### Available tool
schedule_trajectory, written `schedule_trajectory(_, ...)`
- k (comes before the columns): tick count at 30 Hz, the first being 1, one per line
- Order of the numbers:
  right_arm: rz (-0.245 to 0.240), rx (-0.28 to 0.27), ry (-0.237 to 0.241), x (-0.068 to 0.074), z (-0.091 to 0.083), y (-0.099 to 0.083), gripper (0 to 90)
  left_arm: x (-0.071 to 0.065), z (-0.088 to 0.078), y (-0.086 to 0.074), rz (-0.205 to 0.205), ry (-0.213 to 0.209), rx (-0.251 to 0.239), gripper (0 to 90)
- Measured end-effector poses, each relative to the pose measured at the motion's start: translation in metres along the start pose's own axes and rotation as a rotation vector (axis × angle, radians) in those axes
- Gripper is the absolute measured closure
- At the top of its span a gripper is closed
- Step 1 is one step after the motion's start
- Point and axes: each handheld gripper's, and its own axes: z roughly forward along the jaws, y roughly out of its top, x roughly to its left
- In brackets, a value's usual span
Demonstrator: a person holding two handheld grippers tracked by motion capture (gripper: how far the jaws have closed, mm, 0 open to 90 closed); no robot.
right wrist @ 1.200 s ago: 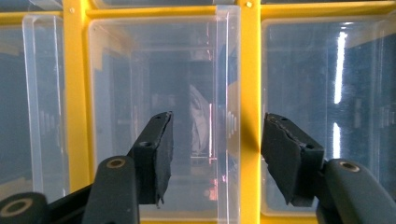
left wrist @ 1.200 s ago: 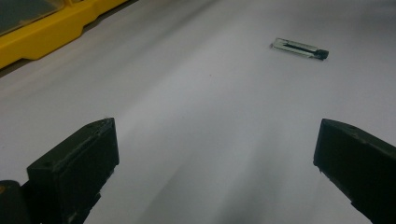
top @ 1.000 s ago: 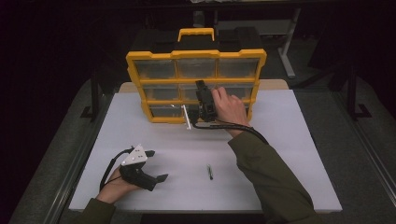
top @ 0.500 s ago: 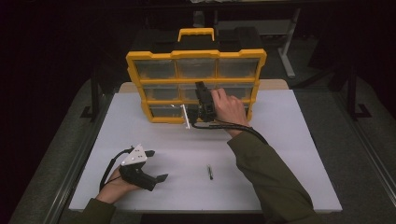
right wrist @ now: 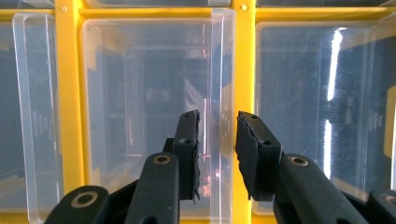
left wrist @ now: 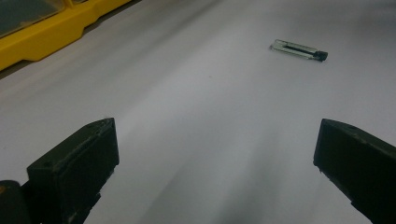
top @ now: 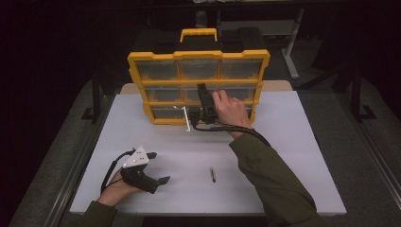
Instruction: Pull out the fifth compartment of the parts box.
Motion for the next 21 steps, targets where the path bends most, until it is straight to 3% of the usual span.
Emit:
schedule_trajectory(5,0.009,0.019,-0.018,0.0012,-0.0001,0.0014,72.5,-0.0001,0.0004,0.0000,0.004,0.000,0.002,0.0)
schedule_trajectory(21,0.016,0.033,-0.007,-0.0006,-0.0003,0.0026,77.6,-0.0001,0.0006,-0.0001,0.007,0.001,0.005,0.0)
